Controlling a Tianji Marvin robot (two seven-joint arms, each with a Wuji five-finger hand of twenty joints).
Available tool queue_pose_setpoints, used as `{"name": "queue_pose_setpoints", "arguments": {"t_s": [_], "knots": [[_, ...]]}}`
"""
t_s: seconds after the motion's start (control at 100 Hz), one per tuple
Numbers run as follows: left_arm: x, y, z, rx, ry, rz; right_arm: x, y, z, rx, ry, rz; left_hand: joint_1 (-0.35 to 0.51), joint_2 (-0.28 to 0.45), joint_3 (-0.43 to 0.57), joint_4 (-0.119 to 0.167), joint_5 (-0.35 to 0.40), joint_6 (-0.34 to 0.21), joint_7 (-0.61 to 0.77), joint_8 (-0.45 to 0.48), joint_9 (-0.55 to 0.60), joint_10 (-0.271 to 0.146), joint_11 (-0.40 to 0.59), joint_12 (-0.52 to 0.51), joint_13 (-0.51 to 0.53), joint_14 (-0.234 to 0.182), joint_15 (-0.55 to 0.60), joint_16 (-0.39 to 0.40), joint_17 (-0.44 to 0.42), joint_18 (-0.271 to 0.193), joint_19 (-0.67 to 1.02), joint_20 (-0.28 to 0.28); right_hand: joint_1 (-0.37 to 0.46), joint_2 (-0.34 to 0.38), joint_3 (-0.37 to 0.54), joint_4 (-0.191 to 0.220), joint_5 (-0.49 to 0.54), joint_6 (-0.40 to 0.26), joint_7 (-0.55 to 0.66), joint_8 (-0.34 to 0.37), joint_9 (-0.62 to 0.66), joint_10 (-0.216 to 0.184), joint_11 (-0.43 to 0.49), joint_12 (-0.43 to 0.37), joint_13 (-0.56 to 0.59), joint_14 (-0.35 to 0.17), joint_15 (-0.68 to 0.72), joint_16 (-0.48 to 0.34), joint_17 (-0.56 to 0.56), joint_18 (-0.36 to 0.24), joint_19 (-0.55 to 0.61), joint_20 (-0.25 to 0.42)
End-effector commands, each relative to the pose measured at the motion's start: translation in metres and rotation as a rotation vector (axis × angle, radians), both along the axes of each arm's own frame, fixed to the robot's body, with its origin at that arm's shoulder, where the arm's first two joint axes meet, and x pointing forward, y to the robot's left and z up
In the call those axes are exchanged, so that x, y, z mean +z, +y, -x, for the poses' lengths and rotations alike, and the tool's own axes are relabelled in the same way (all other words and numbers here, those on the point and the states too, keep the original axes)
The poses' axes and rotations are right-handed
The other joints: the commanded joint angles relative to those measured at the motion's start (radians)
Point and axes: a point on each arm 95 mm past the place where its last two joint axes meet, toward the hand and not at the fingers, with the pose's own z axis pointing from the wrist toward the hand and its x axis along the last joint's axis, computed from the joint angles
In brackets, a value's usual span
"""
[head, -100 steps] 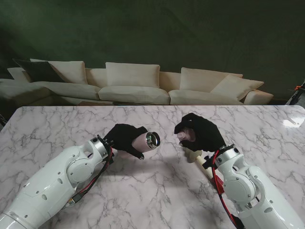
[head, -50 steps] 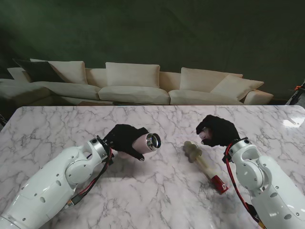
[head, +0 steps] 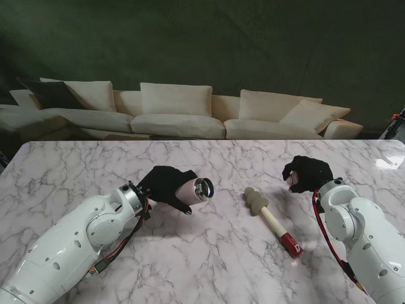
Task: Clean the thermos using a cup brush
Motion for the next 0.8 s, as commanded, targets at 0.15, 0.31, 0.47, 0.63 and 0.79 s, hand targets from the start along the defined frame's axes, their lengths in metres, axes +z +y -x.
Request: {"name": "queue_pose_setpoints", "arguments": {"t_s": [0.15, 0.31, 0.47, 0.63, 0.79], "knots": [[0.000, -0.002, 0.001, -0.008, 0.003, -0.004, -0.027, -0.010, -0.010, -0.048, 0.066, 0.051, 0.379, 0.245, 0.414, 0.062, 0.028, -0.176, 0.141, 0.044, 0.028, -0.030, 0.048, 0.023, 0.102, -0.082, 0.192, 0.070, 0.022, -0.129, 0.050, 0.005, 0.172, 0.227, 0.151, 0.085, 0.116, -0.138, 0.218, 0.006, 0.083, -0.049, 0.052, 0.021, 0.127, -0.275, 0.292, 0.057, 0.009, -0.163, 0.023, -0.013], [0.001, -0.001, 0.001, -0.008, 0.004, -0.004, -0.048, -0.013, -0.015, -0.091, 0.110, 0.066, 0.380, 0.245, 0.415, 0.062, 0.028, -0.176, 0.141, 0.044, 0.029, -0.029, 0.048, 0.023, 0.102, -0.082, 0.193, 0.070, 0.022, -0.129, 0.050, 0.005, 0.168, 0.231, 0.142, 0.086, 0.109, -0.142, 0.222, -0.007, 0.077, -0.051, 0.056, 0.018, 0.121, -0.275, 0.290, 0.056, -0.002, -0.161, 0.016, -0.016], [0.001, -0.001, 0.001, -0.009, 0.003, -0.006, -0.058, -0.012, -0.017, -0.091, 0.124, 0.088, 0.380, 0.245, 0.415, 0.062, 0.029, -0.175, 0.141, 0.044, 0.029, -0.030, 0.048, 0.023, 0.101, -0.082, 0.193, 0.070, 0.022, -0.128, 0.050, 0.005, 0.100, 0.243, 0.101, 0.090, 0.052, -0.175, 0.256, -0.145, 0.064, -0.056, 0.061, -0.003, 0.108, -0.287, 0.269, 0.054, -0.016, -0.154, 0.012, -0.015], [0.001, -0.001, 0.001, -0.007, 0.003, -0.005, -0.060, -0.012, -0.017, -0.087, 0.131, 0.124, 0.380, 0.244, 0.415, 0.062, 0.029, -0.176, 0.142, 0.044, 0.029, -0.030, 0.048, 0.023, 0.102, -0.082, 0.194, 0.070, 0.022, -0.130, 0.051, 0.006, -0.005, 0.245, 0.052, 0.071, -0.028, -0.208, 0.316, -0.290, 0.028, -0.067, 0.035, -0.065, 0.067, -0.296, 0.210, 0.067, -0.073, -0.129, -0.018, -0.008], [0.000, -0.001, 0.001, -0.006, 0.003, -0.002, -0.063, -0.013, -0.015, -0.091, 0.136, 0.167, 0.380, 0.245, 0.417, 0.062, 0.029, -0.177, 0.142, 0.044, 0.029, -0.031, 0.048, 0.023, 0.101, -0.084, 0.193, 0.069, 0.022, -0.129, 0.051, 0.005, -0.175, 0.229, 0.011, 0.064, -0.087, -0.209, 0.287, -0.334, -0.023, -0.078, -0.054, -0.185, -0.008, -0.262, 0.137, 0.043, -0.191, -0.064, -0.096, 0.020]]}}
